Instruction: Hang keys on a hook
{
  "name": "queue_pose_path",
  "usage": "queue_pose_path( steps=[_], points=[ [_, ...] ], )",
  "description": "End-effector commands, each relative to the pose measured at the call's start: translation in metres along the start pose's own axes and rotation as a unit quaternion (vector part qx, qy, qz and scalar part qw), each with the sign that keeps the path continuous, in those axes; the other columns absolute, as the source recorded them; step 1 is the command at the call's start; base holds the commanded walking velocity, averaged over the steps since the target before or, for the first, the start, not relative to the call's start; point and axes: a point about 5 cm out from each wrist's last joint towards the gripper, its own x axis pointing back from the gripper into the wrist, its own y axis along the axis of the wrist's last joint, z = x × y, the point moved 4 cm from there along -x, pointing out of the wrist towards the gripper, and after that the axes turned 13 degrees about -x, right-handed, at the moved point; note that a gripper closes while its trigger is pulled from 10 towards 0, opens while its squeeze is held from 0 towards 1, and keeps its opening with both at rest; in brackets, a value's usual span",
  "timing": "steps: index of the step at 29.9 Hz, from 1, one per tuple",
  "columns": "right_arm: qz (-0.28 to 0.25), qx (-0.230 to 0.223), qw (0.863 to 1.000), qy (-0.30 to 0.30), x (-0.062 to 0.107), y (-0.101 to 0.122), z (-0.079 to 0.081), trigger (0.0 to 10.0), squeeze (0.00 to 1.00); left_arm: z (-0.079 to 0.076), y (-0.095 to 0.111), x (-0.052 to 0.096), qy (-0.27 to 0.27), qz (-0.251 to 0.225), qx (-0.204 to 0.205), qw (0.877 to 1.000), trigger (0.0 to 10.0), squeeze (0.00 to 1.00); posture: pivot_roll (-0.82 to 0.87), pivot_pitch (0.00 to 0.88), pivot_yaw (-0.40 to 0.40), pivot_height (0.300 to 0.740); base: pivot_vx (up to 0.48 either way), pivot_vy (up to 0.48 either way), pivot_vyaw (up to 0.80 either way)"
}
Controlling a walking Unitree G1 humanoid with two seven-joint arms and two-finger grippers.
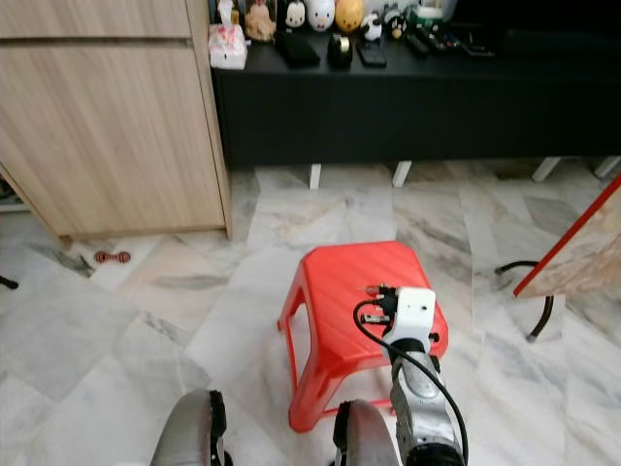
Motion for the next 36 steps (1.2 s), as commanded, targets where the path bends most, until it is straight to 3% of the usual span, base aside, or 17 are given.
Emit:
queue_pose_path(
  steps=[1,21,36],
  points=[
    [-0.011,-0.003,1.0,-0.008,0.0,0.0067,-0.0043,10.0,0.0,-0.0294,0.03,-0.0042,-0.051,-0.048,-0.018,0.997,10.0,0.0,0.09,0.007,-0.113,0.618,0.0,0.0,0.0],
    [0.008,-0.017,0.999,-0.026,0.0002,-0.0014,-0.0095,10.0,0.0,-0.0284,0.0236,-0.0035,-0.057,-0.038,-0.03,0.997,10.0,0.0,0.09,0.0,-0.101,0.738,0.0,0.0,0.0],
    [0.019,-0.015,0.999,-0.032,-0.0016,-0.0029,-0.0115,10.0,0.0,-0.0297,0.0246,-0.0036,-0.059,-0.039,-0.029,0.997,10.0,0.0,0.09,0.0,-0.107,0.74,0.0,0.0,0.0]
  ],
)
